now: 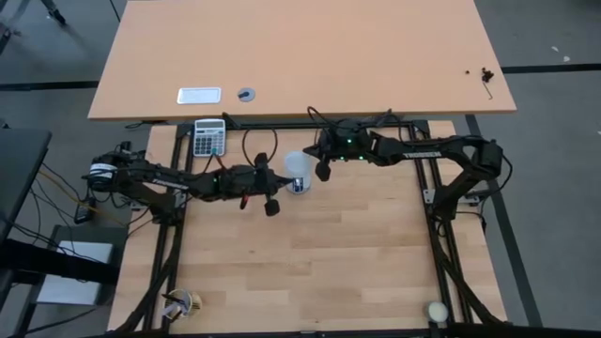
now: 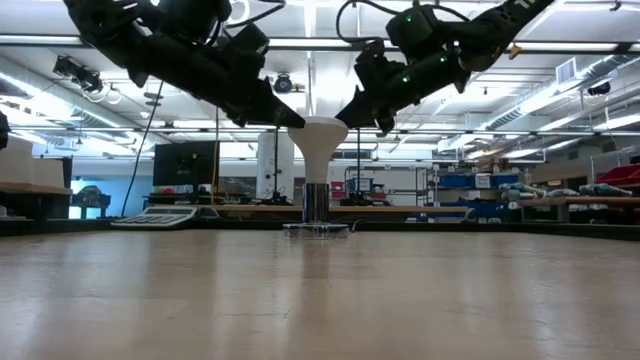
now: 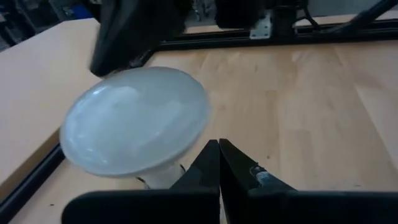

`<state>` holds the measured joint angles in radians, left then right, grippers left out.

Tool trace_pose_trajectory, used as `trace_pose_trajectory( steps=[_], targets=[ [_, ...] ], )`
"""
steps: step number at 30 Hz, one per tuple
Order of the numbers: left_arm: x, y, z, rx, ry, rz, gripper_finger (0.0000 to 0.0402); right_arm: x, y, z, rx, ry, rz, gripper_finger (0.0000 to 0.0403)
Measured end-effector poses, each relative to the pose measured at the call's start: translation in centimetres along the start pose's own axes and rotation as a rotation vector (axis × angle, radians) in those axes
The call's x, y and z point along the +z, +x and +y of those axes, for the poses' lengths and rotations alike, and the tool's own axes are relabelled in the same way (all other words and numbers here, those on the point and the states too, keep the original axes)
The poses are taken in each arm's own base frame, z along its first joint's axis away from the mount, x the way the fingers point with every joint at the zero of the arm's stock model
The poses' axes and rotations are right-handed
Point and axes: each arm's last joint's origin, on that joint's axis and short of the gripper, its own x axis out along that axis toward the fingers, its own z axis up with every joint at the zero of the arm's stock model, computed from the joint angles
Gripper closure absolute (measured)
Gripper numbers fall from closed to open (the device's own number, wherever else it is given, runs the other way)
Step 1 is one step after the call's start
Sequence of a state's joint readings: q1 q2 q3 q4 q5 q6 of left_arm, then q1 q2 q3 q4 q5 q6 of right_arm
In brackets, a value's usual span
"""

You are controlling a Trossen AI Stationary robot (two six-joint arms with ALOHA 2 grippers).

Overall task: Screw lightbulb
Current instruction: Remove the lightbulb from the lamp

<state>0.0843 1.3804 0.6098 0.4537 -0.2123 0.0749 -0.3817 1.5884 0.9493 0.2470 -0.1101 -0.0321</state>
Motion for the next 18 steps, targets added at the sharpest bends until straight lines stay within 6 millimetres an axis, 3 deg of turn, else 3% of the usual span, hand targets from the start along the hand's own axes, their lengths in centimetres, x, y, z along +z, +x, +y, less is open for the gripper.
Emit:
trace_pose_trajectory(
  steps=[18],
  targets=[
    [-0.48, 0.04, 0.74, 0.130, -0.001, 0.052, 0.0402, -0.24, -0.68, 0.94, 0.034, 0.026, 0.081, 0.0398]
  ],
)
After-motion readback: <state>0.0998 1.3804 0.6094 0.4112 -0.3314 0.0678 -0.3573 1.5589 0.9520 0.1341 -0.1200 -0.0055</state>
